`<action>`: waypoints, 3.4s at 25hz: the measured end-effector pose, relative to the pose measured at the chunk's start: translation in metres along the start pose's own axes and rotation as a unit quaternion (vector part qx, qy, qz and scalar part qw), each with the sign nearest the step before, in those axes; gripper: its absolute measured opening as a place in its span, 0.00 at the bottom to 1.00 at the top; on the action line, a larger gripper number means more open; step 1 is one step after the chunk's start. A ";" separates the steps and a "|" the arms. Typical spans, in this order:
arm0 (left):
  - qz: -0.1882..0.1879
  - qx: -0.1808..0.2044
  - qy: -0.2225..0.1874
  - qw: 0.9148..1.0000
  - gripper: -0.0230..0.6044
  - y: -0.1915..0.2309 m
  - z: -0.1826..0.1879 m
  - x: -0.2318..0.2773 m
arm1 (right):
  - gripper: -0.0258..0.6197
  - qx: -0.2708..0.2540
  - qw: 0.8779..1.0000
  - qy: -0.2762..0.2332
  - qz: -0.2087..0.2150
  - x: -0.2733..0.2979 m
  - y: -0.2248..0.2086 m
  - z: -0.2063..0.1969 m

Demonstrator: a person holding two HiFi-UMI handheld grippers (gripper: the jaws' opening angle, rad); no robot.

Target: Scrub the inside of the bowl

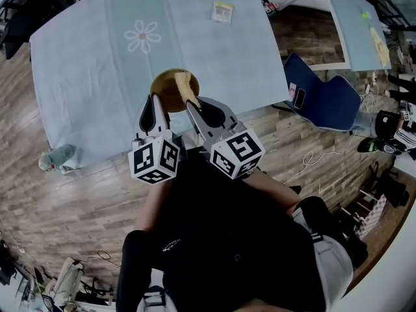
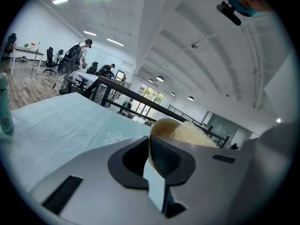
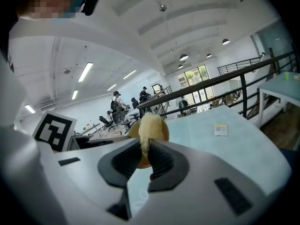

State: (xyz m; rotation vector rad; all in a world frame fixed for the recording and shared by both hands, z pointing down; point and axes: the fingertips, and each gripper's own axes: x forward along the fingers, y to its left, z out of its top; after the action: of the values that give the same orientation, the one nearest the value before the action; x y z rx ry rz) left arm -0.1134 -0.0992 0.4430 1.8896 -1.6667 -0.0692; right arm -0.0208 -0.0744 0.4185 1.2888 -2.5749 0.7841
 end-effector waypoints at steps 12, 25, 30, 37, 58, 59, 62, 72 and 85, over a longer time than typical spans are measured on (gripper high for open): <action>-0.016 0.020 -0.002 1.000 0.08 -0.020 0.006 -0.018 | 0.11 -0.082 0.995 0.017 0.061 -0.002 0.024 0.008; 0.046 0.019 0.002 0.999 0.08 0.021 0.011 -0.048 | 0.11 -0.182 0.953 0.121 0.209 0.012 0.087 -0.030; 0.061 0.016 -0.008 0.998 0.08 0.031 0.015 -0.050 | 0.11 -0.199 0.946 0.122 0.225 0.002 0.093 -0.028; 0.081 0.023 -0.037 0.996 0.08 0.028 0.025 -0.050 | 0.11 -0.144 0.980 0.106 0.086 0.011 0.049 -0.002; 0.044 0.032 -0.010 0.998 0.08 0.015 0.015 -0.031 | 0.11 -0.051 0.971 0.168 0.162 0.015 0.073 -0.024; 0.044 0.031 -0.010 0.999 0.08 0.016 0.015 -0.032 | 0.11 -0.041 0.971 0.168 0.167 0.014 0.075 -0.023; 0.049 0.030 -0.014 0.998 0.08 0.020 0.016 -0.032 | 0.11 -0.032 0.969 0.170 0.175 0.008 0.077 -0.020; 0.066 0.111 -0.045 0.991 0.08 0.015 0.025 -0.042 | 0.11 -0.073 0.980 0.172 0.064 0.014 0.046 -0.017; 0.068 0.095 -0.049 0.992 0.08 0.016 0.022 -0.045 | 0.11 0.003 0.966 0.198 0.167 0.002 0.084 -0.023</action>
State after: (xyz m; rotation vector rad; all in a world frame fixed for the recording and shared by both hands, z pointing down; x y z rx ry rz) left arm -0.1460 -0.0671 0.4172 1.9320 -1.9241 0.0550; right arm -0.0893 -0.0224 0.4067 0.6169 -2.4762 0.9892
